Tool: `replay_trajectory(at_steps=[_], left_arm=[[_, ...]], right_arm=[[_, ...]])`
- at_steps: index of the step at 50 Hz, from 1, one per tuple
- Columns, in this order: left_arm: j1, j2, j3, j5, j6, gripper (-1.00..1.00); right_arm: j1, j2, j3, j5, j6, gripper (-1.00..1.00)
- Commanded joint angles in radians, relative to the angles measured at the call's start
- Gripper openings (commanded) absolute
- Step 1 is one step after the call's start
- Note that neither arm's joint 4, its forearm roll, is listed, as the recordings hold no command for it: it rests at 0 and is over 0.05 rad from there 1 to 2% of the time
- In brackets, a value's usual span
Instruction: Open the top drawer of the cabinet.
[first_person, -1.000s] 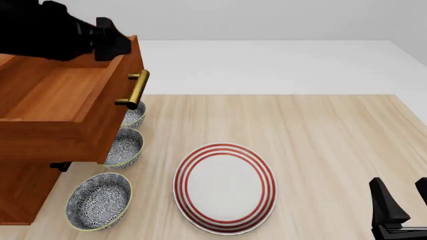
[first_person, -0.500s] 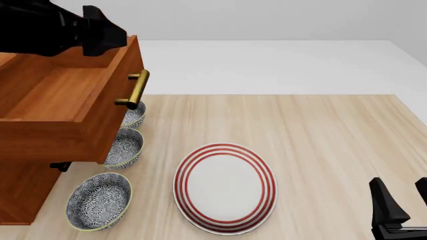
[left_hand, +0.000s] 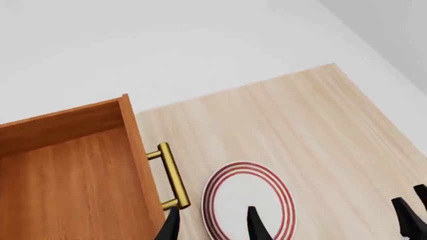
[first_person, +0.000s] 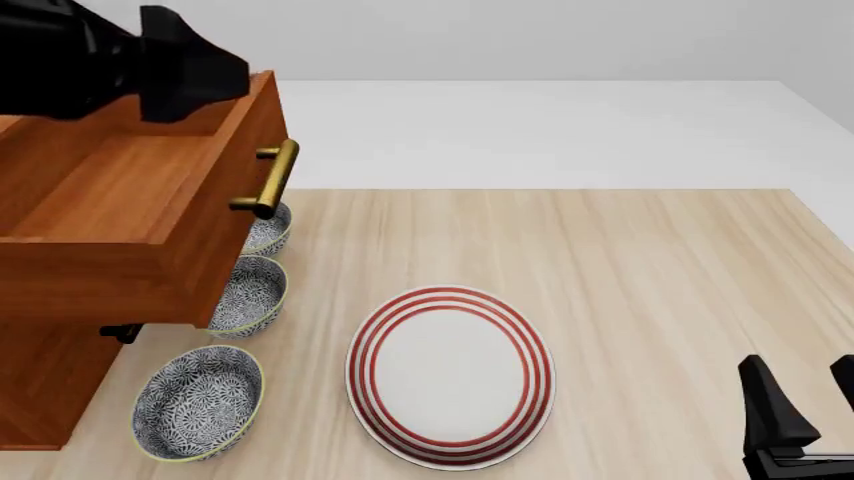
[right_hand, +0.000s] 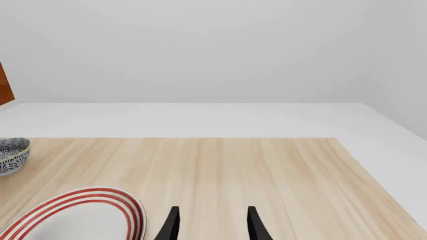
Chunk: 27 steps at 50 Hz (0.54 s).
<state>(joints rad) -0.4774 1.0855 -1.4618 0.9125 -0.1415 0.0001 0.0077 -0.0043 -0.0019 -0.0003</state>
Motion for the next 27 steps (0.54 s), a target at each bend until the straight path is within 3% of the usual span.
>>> replay_trajectory(at_steps=[1, 27], left_arm=[[-0.032, -0.026, 0.019, 0.007, -0.004, 1.0], [-0.09, -0.077, 0.053, 0.021, -0.026, 1.0]], right_arm=[[0.0, 0.0, 0.0, 0.0, 0.0, 1.0], [0.0, 0.0, 0.0, 0.0, 0.0, 1.0]])
